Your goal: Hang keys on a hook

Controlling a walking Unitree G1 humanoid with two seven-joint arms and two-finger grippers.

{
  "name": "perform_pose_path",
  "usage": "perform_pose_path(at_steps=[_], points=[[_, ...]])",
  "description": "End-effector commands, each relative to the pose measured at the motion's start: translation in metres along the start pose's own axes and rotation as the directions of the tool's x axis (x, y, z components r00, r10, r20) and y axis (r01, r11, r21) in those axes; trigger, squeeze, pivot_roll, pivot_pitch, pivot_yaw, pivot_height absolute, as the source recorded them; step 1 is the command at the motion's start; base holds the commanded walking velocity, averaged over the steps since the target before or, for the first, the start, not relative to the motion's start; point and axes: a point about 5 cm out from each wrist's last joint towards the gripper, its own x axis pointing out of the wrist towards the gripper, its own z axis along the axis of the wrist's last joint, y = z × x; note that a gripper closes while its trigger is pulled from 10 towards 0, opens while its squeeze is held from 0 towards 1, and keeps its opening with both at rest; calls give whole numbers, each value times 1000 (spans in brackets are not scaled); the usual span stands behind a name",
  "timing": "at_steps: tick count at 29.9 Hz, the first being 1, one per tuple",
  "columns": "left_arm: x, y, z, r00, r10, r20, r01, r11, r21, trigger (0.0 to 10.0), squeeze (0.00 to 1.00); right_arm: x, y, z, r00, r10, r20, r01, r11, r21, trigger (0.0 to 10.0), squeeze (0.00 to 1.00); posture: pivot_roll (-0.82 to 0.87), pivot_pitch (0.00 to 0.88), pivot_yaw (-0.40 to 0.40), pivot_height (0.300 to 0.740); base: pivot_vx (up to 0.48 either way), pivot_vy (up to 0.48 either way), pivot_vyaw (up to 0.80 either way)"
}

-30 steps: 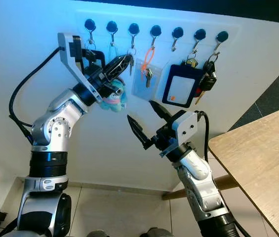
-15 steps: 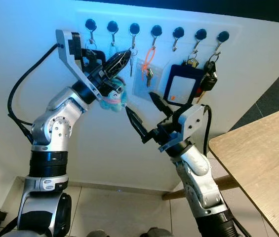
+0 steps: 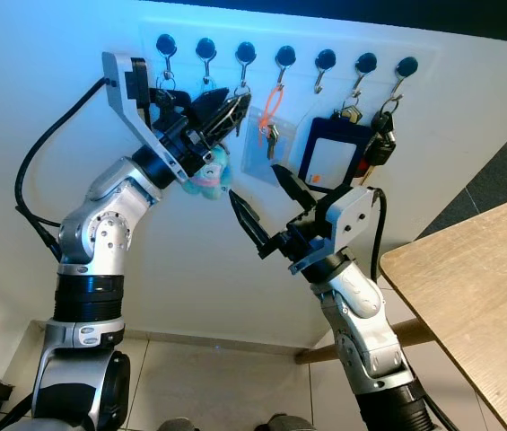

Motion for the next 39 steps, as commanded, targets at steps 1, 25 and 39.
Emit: perform_pose_path(at_steps=[1,25,39], points=[[-1,-1,-5,1000,-7,-19,7,1000,-11,10000,761,-2,-1,1,1000,-7,-6,7,1000,3,10000,0,79,76,-58,740,0,0,0],[-60,-1,-30,971,-82,225,148,945,-293,10000,0,-13,-2,-11,998,-24,-52,25,1000,16,10000,0,82,74,-58,740,0,0,0],[-156,69,-72,794,602,90,-600,799,-51,10000,0,-90,-14,-83,890,-193,-413,234,971,52,10000,0,59,62,-46,740,0,0,0]])
